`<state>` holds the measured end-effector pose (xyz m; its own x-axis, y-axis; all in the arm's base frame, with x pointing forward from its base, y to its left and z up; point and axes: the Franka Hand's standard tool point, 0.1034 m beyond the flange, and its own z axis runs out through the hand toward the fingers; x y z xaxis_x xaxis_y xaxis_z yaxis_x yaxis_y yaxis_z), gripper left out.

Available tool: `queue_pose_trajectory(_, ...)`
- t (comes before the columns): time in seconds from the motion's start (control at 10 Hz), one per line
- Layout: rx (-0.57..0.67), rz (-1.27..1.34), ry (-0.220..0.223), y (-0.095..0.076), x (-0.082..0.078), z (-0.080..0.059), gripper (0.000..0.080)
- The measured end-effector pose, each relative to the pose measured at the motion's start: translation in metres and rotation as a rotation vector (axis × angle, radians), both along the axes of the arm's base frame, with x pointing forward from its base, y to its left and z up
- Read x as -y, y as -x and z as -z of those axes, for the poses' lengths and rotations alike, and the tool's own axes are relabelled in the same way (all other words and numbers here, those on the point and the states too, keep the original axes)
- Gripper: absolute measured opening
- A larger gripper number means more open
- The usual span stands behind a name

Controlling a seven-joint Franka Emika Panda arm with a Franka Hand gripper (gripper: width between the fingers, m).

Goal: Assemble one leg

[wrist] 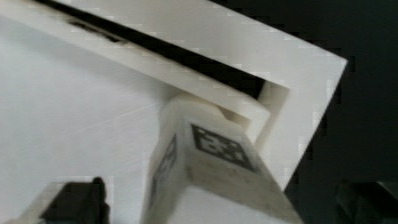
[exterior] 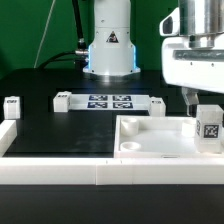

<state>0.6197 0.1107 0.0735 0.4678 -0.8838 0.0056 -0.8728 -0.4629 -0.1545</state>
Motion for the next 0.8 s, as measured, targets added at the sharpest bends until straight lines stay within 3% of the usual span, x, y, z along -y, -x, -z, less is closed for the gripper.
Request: queue_pose_trajectory(0.8, 0.046, -0.849, 0.156, -0.0066, 0.0094, -0.0042, 0.0649)
